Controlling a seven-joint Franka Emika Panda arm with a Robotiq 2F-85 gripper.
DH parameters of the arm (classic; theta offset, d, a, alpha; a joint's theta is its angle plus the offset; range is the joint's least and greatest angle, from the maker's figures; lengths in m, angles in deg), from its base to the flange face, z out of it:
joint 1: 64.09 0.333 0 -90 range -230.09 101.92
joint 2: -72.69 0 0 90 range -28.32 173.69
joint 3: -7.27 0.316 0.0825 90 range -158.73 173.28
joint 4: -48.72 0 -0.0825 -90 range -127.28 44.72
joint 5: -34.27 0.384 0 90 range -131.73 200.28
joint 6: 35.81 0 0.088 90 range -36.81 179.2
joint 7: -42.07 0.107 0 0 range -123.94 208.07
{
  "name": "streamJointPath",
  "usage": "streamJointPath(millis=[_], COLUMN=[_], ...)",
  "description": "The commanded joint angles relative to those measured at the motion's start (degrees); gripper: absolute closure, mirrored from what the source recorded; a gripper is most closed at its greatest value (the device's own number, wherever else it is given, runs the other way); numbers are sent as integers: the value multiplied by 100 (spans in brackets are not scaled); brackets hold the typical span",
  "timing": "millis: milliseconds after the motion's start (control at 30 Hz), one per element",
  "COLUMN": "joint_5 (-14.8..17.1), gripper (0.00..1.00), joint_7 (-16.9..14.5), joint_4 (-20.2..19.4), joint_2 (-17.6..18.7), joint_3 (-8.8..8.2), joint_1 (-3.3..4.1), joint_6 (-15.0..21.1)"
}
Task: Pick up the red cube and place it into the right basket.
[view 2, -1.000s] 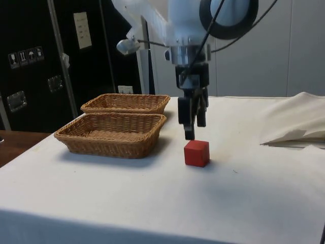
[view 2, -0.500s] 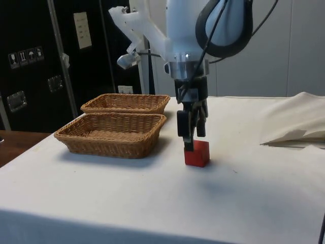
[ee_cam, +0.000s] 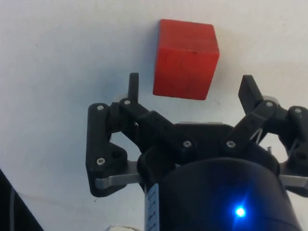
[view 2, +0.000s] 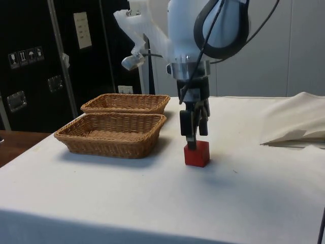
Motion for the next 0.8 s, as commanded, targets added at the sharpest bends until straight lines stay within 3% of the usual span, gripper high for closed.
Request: streamJointPath(millis=[0, 100, 133, 167, 400, 433, 467, 600, 633, 667, 700, 733, 767], joint_5=[189, 223, 11, 229, 332, 120, 338, 355, 361, 361, 367, 143, 367], gripper=[0, 0, 0, 0, 1, 7, 7, 48, 71, 82, 92, 100, 100], joint_7=[-86, -80, 29, -80, -126, 17, -126, -132, -132, -132, -132, 17, -132], joint_4=[29, 115, 103, 138, 264, 264, 269, 298, 309, 309, 315, 315, 315], joint_2=[52, 218, 218, 264, 556, 590, 584, 659, 676, 682, 688, 722, 693], joint_3=[74, 126, 52, 138, 195, 92, 201, 218, 223, 223, 223, 97, 223], joint_1=[0, -23, 0, -23, -57, 0, -63, -74, -74, -80, -80, 0, -80], joint_6=[57, 97, 57, 103, 201, 166, 212, 246, 252, 258, 258, 229, 258])
